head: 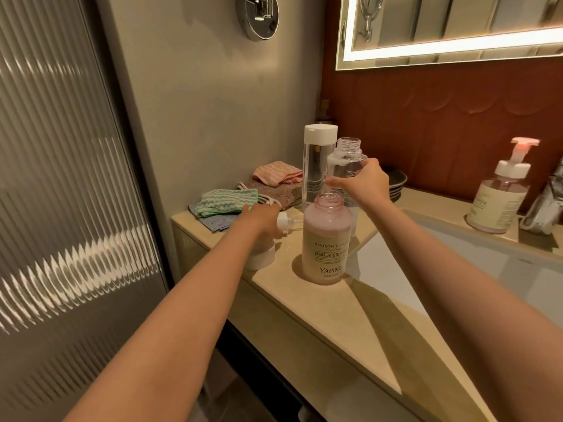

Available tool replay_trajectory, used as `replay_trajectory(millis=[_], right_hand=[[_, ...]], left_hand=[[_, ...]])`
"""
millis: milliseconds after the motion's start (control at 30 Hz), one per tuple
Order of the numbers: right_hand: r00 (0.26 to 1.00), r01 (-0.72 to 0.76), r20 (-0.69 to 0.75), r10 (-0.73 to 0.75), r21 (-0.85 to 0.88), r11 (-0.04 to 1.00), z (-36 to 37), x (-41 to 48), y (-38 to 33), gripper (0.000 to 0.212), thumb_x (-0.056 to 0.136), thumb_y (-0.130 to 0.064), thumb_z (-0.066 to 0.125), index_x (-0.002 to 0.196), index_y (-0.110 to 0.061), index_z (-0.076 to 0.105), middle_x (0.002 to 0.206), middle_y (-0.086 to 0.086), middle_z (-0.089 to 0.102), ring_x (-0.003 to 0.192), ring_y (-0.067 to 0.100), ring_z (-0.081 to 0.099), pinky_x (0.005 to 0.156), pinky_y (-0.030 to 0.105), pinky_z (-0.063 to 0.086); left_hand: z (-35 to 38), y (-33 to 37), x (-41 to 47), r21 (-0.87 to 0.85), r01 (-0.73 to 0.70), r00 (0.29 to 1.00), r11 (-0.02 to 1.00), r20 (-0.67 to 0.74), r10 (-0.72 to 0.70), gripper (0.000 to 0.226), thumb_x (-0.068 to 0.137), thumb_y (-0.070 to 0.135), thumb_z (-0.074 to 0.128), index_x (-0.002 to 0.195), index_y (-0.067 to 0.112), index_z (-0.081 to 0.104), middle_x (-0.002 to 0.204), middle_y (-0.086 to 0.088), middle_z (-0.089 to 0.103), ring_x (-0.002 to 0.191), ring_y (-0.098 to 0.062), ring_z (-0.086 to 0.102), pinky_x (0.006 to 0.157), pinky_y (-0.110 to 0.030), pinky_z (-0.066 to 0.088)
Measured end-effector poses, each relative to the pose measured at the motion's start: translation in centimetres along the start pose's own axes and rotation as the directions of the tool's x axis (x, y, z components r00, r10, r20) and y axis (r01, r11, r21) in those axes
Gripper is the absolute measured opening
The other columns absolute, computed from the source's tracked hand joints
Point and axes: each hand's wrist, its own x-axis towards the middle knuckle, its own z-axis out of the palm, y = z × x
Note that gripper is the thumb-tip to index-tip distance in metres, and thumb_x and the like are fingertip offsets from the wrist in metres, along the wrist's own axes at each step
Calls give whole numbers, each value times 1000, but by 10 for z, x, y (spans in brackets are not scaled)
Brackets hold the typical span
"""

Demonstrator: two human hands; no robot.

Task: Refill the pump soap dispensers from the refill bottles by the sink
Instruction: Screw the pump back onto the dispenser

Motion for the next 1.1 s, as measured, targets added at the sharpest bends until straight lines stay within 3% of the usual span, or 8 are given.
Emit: replay_trajectory(millis=[200, 433, 533, 633, 733, 867, 1000, 1100], right_hand=[[1000, 2, 3, -1, -120, 993, 3, -4, -1, 81, 78, -45, 71, 138, -8, 30, 134, 7, 50, 120, 25, 51, 89, 39, 44], [991, -41, 125, 41, -4, 999, -4, -10, 4, 108, 76, -41, 75, 148, -1, 6, 150, 16, 28, 134, 31, 36, 101, 39, 39], [989, -24, 145, 24, -3, 1000, -15, -18, 4, 103, 82, -35, 69, 150, -2, 0, 154, 15, 20, 136, 31, 32, 103, 40, 36], [997, 33, 75, -35, 31, 999, -25, -31, 3, 80, 83, -21, 61, 148, -4, 17, 150, 14, 28, 134, 29, 35, 103, 39, 35], [992, 121, -28, -119, 66, 990, -26, -48, 4, 57, 79, -6, 61, 132, -5, 41, 131, 11, 45, 120, 25, 46, 94, 35, 41], [978, 102, 165, -129, 161, 982, -23, -76, 0, 54, 77, 8, 55, 128, -6, 44, 128, 10, 47, 110, 18, 45, 89, 30, 42], [902, 7, 412, -127, 280, 960, -29, -98, -3, 67, 77, 13, 53, 139, -4, 31, 132, 11, 43, 113, 19, 43, 92, 31, 39], [918, 11, 378, -122, 283, 959, -23, -106, 1, 82, 75, 2, 71, 141, -5, 24, 124, 6, 44, 113, 19, 44, 97, 32, 36]], left_hand=[[5, 8, 9, 121, 37, 998, 992, -60, -30, 47, 84, 28, 64, 124, 15, 44, 123, -8, 58, 116, -29, 51, 104, -43, 26], [4, 15, -4, 47, 46, 988, 998, -147, -39, 50, 86, 18, 62, 128, 7, 38, 129, -13, 51, 116, -32, 49, 95, -40, 36], [-8, 10, -3, 56, 45, 982, 997, -183, -34, 54, 86, 21, 63, 130, 3, 36, 132, -13, 46, 116, -33, 49, 92, -40, 39], [-24, 1, -9, 59, 64, 965, 996, -256, -47, 45, 91, 12, 55, 131, 1, 38, 132, -17, 43, 117, -34, 48, 92, -39, 39], [-34, -13, -16, 31, 64, 944, 997, -326, -50, 41, 90, 3, 52, 129, -1, 39, 129, -19, 43, 115, -36, 47, 92, -40, 39], [-46, -28, -38, -54, 58, 916, 997, -395, -75, 39, 89, 0, 52, 127, -1, 41, 130, -20, 42, 115, -36, 46, 89, -40, 38], [-59, -37, -56, -90, -22, 882, 996, -470, -22, 42, 88, -1, 53, 129, 2, 41, 132, -16, 41, 114, -34, 46, 87, -39, 37], [-69, -36, -70, -90, -93, 854, 992, -519, 33, 47, 87, -3, 54, 131, 6, 41, 135, -12, 40, 114, -33, 45, 86, -39, 38]])
